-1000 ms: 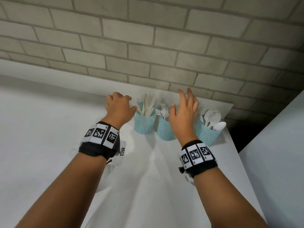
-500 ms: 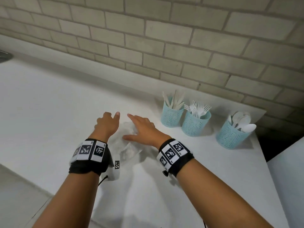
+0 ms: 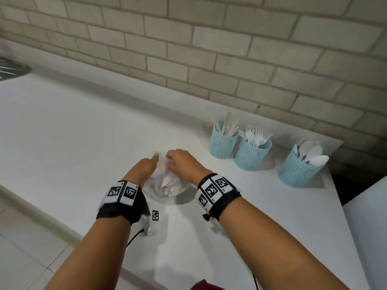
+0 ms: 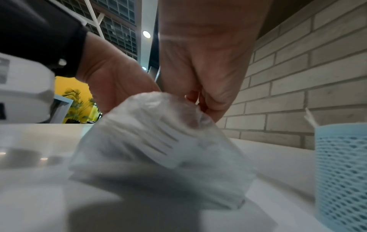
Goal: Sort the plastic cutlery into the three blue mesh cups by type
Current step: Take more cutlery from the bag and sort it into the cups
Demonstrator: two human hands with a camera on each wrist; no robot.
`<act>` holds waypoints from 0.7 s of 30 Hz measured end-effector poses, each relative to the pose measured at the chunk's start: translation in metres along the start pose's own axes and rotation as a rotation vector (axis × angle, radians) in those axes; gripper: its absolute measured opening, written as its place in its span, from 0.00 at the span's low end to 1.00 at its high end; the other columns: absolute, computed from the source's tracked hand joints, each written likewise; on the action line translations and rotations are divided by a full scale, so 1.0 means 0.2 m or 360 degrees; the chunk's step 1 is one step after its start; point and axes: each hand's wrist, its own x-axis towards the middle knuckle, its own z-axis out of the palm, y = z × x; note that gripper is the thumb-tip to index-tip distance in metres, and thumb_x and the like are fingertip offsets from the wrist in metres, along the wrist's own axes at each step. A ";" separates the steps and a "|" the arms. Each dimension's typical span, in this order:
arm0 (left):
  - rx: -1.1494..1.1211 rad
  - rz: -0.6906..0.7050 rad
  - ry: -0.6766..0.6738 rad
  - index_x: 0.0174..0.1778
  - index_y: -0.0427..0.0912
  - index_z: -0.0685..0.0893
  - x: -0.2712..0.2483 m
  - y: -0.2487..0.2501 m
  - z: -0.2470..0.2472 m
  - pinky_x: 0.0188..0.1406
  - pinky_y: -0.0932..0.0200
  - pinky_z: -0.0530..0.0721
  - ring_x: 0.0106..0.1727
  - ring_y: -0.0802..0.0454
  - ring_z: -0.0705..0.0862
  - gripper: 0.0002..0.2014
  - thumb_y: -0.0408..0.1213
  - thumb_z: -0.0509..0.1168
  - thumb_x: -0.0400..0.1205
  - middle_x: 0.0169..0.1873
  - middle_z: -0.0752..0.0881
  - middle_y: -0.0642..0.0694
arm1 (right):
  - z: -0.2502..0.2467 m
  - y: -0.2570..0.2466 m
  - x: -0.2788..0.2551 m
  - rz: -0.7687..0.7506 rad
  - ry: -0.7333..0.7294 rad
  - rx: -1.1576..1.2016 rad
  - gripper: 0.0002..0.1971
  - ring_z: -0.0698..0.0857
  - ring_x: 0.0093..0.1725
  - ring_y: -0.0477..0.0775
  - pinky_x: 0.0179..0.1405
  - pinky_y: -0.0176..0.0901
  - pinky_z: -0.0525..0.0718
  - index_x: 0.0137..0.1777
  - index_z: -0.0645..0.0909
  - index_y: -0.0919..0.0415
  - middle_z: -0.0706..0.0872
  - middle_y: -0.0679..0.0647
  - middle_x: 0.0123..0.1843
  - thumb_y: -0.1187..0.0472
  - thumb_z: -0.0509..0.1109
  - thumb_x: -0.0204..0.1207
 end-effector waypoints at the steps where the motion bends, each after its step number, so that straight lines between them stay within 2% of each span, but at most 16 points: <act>1: -0.0005 0.0048 -0.0001 0.71 0.29 0.74 0.00 0.01 0.01 0.68 0.49 0.72 0.69 0.37 0.76 0.31 0.53 0.44 0.88 0.69 0.77 0.31 | -0.03 0.01 -0.01 0.0013 0.0041 0.0046 0.10 0.82 0.49 0.58 0.47 0.45 0.76 0.55 0.79 0.66 0.83 0.62 0.51 0.65 0.59 0.80; 4: -0.0077 0.0208 -0.0022 0.62 0.30 0.80 -0.02 0.07 0.05 0.53 0.52 0.74 0.56 0.39 0.81 0.29 0.51 0.46 0.88 0.61 0.83 0.31 | -0.13 0.04 -0.05 0.0044 0.0170 0.0169 0.11 0.77 0.46 0.52 0.43 0.40 0.71 0.56 0.80 0.67 0.84 0.61 0.53 0.66 0.59 0.80; 6: -0.0200 0.0353 -0.0090 0.56 0.33 0.83 -0.03 0.13 0.09 0.55 0.46 0.78 0.53 0.37 0.83 0.27 0.53 0.49 0.87 0.55 0.86 0.33 | -0.22 0.07 -0.11 0.0092 0.0295 0.0266 0.11 0.76 0.45 0.50 0.38 0.37 0.69 0.57 0.81 0.67 0.83 0.59 0.50 0.66 0.61 0.79; 8: -0.0367 0.0492 -0.0201 0.56 0.39 0.84 -0.07 0.19 0.14 0.59 0.45 0.80 0.55 0.42 0.85 0.25 0.56 0.53 0.85 0.52 0.87 0.40 | -0.32 0.11 -0.18 0.0156 0.0417 0.0366 0.09 0.75 0.40 0.48 0.32 0.31 0.68 0.54 0.82 0.66 0.80 0.53 0.43 0.66 0.63 0.78; 11: -0.0410 0.0681 -0.0401 0.57 0.47 0.81 -0.15 0.27 0.25 0.51 0.56 0.82 0.57 0.51 0.85 0.20 0.58 0.61 0.80 0.53 0.86 0.49 | -0.43 0.18 -0.29 0.0300 0.0555 0.0421 0.03 0.72 0.33 0.44 0.31 0.33 0.67 0.46 0.80 0.63 0.75 0.47 0.34 0.65 0.65 0.77; 13: -0.0397 0.0749 -0.0560 0.57 0.50 0.77 -0.18 0.31 0.35 0.46 0.63 0.82 0.52 0.58 0.85 0.13 0.50 0.65 0.80 0.51 0.85 0.54 | -0.47 0.25 -0.36 0.0433 0.0654 0.0423 0.03 0.71 0.31 0.40 0.30 0.33 0.67 0.42 0.79 0.61 0.75 0.46 0.32 0.66 0.66 0.76; 15: -0.0352 0.0820 -0.0664 0.66 0.49 0.71 -0.18 0.33 0.44 0.45 0.66 0.82 0.52 0.61 0.84 0.23 0.43 0.70 0.77 0.55 0.83 0.53 | -0.48 0.31 -0.43 0.0570 0.0738 0.0461 0.03 0.72 0.31 0.42 0.30 0.32 0.68 0.41 0.80 0.63 0.76 0.48 0.32 0.67 0.66 0.75; 17: -0.0245 0.0860 -0.0736 0.70 0.50 0.66 -0.18 0.36 0.53 0.46 0.67 0.83 0.55 0.59 0.84 0.32 0.41 0.74 0.73 0.58 0.82 0.51 | -0.47 0.38 -0.49 0.0708 0.0822 0.0530 0.04 0.75 0.33 0.48 0.33 0.38 0.72 0.43 0.82 0.68 0.79 0.54 0.35 0.68 0.66 0.74; 19: -0.0095 0.0879 -0.0782 0.72 0.48 0.66 -0.17 0.39 0.62 0.52 0.63 0.83 0.58 0.56 0.83 0.36 0.42 0.77 0.71 0.62 0.80 0.48 | -0.45 0.44 -0.57 0.0831 0.0905 0.0603 0.06 0.77 0.36 0.51 0.39 0.42 0.74 0.43 0.84 0.72 0.82 0.60 0.36 0.69 0.67 0.73; 21: 0.0086 0.0901 -0.0769 0.74 0.48 0.66 -0.16 0.41 0.69 0.62 0.54 0.81 0.63 0.51 0.80 0.42 0.49 0.79 0.66 0.66 0.77 0.46 | -0.43 0.49 -0.63 0.0934 0.0977 0.0664 0.07 0.77 0.37 0.52 0.40 0.42 0.74 0.44 0.83 0.76 0.85 0.70 0.40 0.70 0.67 0.73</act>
